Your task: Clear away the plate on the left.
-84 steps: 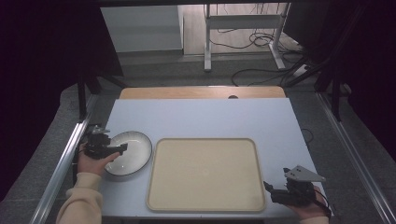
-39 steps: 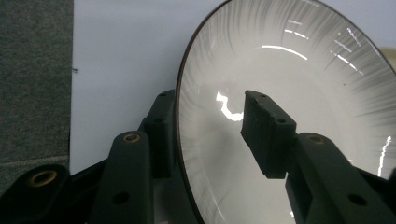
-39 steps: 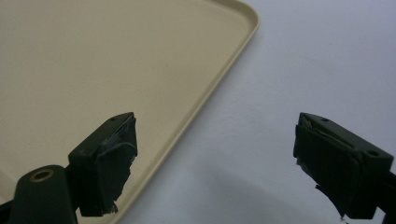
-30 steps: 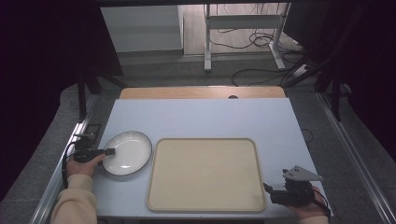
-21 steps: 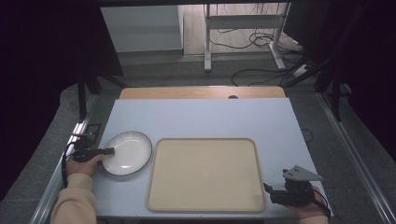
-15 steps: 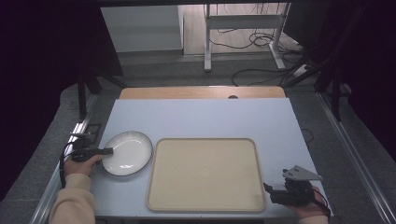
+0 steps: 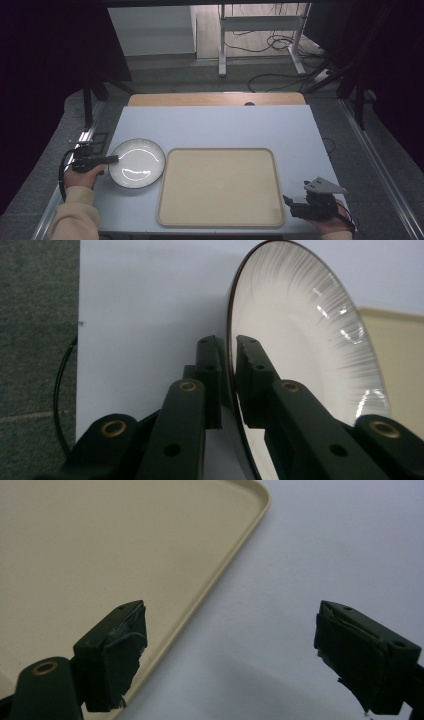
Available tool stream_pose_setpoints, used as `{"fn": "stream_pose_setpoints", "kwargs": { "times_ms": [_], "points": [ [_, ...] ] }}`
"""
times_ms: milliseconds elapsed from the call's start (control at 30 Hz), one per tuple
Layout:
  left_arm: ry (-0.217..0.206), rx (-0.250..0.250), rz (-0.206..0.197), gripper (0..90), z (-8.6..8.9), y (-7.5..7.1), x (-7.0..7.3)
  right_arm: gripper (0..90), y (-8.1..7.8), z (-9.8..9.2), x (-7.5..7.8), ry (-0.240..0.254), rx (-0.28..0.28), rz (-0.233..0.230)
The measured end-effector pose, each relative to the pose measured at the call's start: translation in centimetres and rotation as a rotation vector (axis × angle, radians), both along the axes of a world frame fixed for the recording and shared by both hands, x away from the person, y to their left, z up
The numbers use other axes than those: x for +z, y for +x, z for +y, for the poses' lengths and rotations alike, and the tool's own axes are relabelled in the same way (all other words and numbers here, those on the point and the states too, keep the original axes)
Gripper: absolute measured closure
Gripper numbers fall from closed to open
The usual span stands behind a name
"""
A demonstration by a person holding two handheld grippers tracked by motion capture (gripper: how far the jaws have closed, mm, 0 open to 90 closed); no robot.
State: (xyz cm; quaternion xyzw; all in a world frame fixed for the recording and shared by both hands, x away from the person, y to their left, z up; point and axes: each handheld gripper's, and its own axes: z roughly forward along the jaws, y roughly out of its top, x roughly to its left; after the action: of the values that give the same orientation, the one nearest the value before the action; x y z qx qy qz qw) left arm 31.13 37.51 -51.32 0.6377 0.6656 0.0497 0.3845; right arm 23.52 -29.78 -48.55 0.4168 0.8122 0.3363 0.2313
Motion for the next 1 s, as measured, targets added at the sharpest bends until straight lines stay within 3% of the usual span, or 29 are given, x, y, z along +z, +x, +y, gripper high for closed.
{"fn": "stream_pose_setpoints", "kwargs": {
  "times_ms": [433, 733, 1000],
  "points": [
    [0.027, -0.001, -0.051, 84.2, -0.4, -0.2, 0.9, 13.9, 0.0, -0.1, 0.0, 0.000, -0.011, -0.006],
    [0.015, 0.007, -0.075, 84.2, -0.4, -0.4, 1.2, 13.9, 0.0, -0.2, 0.0, 0.000, -0.017, -0.007],
    [0.033, 0.009, -0.121, 83.0, -0.8, -0.6, 2.3, 13.9, 0.0, -0.2, 0.1, -0.002, -0.021, -0.007]
  ]
}}
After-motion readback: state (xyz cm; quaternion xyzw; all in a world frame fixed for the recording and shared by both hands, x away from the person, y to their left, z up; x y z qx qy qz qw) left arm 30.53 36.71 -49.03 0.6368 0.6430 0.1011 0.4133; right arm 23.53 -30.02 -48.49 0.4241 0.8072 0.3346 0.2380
